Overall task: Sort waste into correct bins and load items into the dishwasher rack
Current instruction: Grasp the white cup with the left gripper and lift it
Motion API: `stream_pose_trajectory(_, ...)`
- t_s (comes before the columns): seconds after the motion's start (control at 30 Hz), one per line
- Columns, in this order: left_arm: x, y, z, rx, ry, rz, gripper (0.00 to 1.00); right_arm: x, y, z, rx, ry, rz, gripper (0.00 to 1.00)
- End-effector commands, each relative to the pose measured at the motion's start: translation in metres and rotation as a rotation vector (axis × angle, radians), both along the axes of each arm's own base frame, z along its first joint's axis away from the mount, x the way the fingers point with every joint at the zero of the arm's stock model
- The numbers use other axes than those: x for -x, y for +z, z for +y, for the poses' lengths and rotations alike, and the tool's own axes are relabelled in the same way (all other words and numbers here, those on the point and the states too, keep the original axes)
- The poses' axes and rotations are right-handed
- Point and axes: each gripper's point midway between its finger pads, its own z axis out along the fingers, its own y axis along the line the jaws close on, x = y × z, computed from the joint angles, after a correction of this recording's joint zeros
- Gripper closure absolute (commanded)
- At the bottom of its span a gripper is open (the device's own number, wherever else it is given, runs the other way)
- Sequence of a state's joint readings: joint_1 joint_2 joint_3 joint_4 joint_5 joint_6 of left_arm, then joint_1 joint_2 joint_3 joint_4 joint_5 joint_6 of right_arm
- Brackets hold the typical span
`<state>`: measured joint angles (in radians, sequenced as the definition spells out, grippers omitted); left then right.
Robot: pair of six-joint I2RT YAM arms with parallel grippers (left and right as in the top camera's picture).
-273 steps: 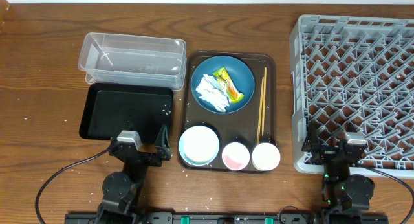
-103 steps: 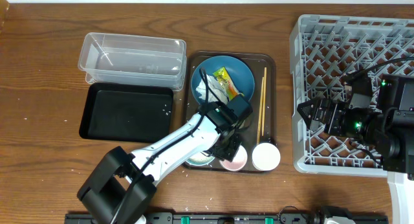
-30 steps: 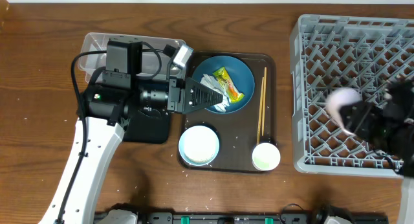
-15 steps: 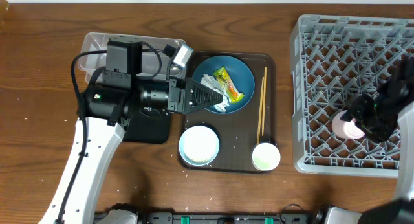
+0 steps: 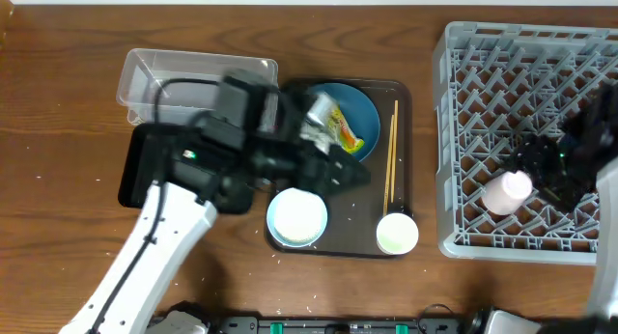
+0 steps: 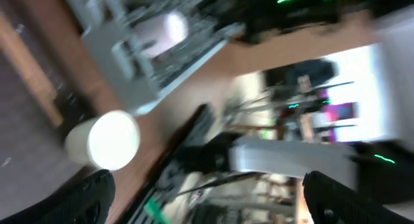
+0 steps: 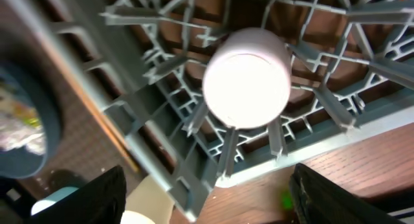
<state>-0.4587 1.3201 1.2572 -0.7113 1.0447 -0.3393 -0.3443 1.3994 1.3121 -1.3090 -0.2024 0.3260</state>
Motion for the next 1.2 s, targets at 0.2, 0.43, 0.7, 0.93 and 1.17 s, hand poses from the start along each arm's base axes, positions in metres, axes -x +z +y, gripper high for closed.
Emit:
stream_pose_trajectory(0.2,-0.003,-0.119,-0.007,-0.698,0.107,-0.281,0.07,0.009,0.067,0.016,0.034,0.064,-0.282,0.13)
stream_pose_trajectory(0.43,0.021,-0.198,-0.056,-0.812,-0.069,-0.262,0.13,0.015,0.076,0.022,0.026,0.071,-0.314,0.13)
stream_pose_trajectory(0.7,0.023,-0.239,-0.054,-0.914,-0.092,-0.229,0.67,0.018,0.074,0.023,0.019,0.071,-0.303,0.13)
stream_pose_trajectory(0.93,-0.003,-0.161,-0.05,-0.787,0.061,-0.241,0.94,0.017,0.076,0.027,0.001,0.096,-0.316,0.13)
stream_pose_trajectory(1.17,-0.032,-0.056,-0.005,-0.409,0.177,-0.151,0.93,0.012,0.087,0.054,-0.084,0.291,-0.412,0.14)
